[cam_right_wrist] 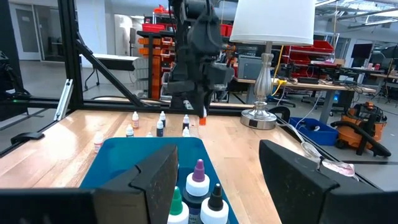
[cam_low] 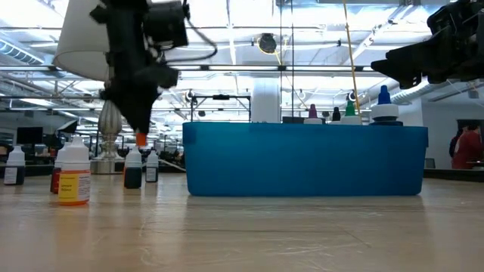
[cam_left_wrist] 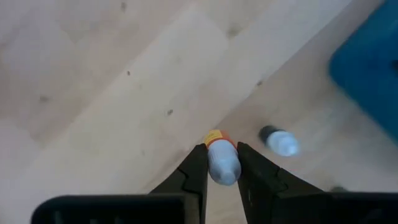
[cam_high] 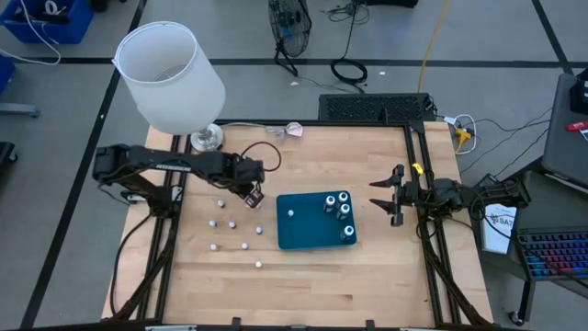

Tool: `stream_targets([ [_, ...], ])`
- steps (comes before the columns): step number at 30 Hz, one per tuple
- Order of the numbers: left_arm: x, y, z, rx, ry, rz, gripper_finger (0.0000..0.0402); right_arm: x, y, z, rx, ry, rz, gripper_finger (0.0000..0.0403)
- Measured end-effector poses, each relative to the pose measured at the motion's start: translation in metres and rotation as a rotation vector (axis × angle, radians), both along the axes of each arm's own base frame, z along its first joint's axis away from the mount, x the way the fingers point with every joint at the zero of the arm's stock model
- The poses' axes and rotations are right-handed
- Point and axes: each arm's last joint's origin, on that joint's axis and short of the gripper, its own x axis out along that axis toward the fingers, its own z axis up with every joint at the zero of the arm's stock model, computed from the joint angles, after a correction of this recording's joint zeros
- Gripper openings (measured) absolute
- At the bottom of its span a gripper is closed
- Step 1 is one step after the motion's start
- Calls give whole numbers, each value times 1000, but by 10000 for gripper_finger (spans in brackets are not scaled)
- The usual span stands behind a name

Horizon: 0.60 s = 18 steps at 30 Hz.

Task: Pick & Place food coloring
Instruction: Put the small orange food coloring bottle into the blue bin

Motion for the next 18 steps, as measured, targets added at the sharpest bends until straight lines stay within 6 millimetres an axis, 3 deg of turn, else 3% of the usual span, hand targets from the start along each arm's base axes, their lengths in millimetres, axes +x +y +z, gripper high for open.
stream_targets([
  [5,22,-11,42,37,-65,-28,63,0,0,0,0,0,0,213],
  [10,58,-29,66,81,-135,-148,63,0,0,0,1,-2,0,212],
  [14,97,-43,62,102,-123,-263,63,0,0,0,0,0,0,212],
  [18,136,-53,43,105,-88,-363,63,0,0,0,0,0,0,212],
])
